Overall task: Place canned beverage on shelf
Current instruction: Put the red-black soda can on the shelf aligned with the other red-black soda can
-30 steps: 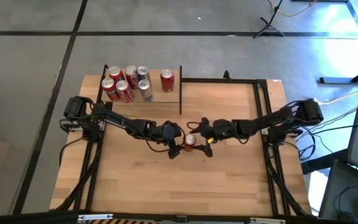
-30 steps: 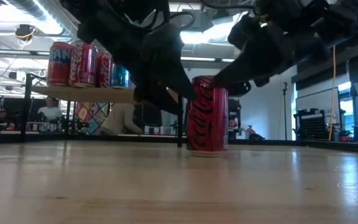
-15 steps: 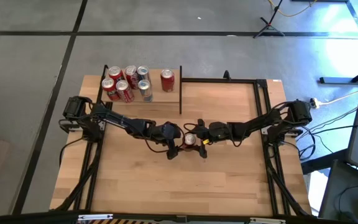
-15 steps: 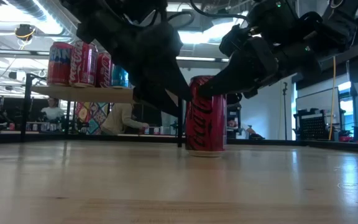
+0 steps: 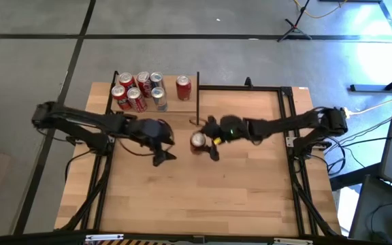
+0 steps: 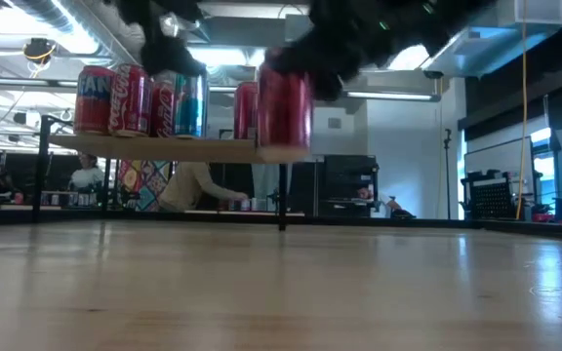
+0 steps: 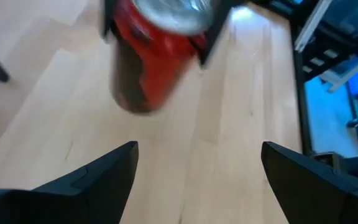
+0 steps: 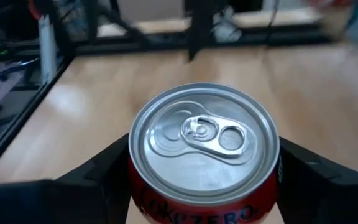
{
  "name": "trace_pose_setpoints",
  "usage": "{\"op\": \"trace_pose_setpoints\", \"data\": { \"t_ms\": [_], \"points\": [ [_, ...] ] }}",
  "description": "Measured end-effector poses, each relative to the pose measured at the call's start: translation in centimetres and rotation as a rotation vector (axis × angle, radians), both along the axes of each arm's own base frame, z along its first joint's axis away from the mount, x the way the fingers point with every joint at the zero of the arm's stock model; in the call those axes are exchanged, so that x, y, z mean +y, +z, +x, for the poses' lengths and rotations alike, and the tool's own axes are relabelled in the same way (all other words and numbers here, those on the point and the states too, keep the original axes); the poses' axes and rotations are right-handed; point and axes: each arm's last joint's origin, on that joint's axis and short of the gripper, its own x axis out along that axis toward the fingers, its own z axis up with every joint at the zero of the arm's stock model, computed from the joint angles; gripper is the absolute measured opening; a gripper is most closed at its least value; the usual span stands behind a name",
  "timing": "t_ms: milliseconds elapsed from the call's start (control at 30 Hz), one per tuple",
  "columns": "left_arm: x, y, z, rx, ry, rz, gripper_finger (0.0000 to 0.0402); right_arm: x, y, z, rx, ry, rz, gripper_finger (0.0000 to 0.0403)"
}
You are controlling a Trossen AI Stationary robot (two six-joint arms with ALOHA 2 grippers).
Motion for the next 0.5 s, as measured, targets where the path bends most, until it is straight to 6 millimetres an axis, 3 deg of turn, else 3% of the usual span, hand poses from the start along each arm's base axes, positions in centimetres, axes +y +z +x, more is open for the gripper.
{"op": "trace_pose_setpoints", "data": {
  "t_ms": [267,367,500],
  "points": [
    [0.4,3.7,-5.0,-0.093,0.035,0.009,0.0337,-5.1,8.3,2.6,-0.041,-0.081,-0.110,0.0278],
    [0.6,4.5,-5.9,-0.134,0.062,0.041,0.0337,-7.2,9.9,3.4,-0.088,-0.122,-0.130,0.0278],
    [0.8,4.9,-6.5,-0.161,0.051,0.089,0.0337,-9.8,10.4,4.9,-0.084,-0.123,-0.123,0.0278]
  ]
}}
